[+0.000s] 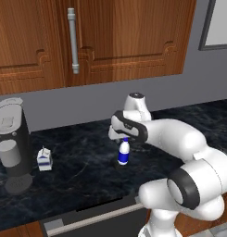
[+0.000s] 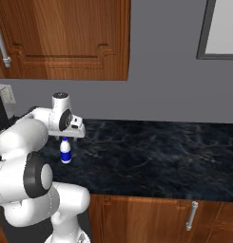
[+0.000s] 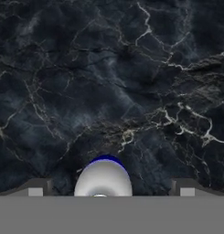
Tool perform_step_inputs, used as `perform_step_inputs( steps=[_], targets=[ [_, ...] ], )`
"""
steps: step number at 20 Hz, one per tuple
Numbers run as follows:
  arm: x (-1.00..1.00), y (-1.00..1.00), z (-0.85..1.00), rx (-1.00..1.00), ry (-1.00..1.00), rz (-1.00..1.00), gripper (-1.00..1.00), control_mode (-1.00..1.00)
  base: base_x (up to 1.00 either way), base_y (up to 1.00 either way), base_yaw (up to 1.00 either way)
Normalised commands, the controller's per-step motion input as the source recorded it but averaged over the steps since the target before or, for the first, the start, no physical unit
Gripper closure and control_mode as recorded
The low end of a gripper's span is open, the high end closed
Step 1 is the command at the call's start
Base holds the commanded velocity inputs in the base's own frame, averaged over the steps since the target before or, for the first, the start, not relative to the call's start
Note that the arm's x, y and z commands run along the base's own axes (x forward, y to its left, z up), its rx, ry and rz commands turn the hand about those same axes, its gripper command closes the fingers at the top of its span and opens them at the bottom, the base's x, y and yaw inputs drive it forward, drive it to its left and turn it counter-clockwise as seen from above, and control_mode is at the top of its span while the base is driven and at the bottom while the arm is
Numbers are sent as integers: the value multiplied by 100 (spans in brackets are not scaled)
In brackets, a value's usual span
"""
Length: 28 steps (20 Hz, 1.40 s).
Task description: Move the drinks to the dining counter.
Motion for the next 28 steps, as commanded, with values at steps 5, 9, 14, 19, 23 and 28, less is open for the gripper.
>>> perform_step_inputs(
  steps=[5,9,14,19,23,28],
  targets=[
    [-48,0,0,1,0,0,-100,-100,0,0,0],
    [-45,0,0,1,0,-1,-100,-100,0,0,0],
    [-1,0,0,0,0,0,-100,-100,0,0,0],
    [24,0,0,0,0,0,-100,-100,0,0,0],
    [9,0,0,0,0,0,-100,-100,0,0,0],
    [-1,0,0,0,0,0,-100,-100,0,0,0]
  ],
)
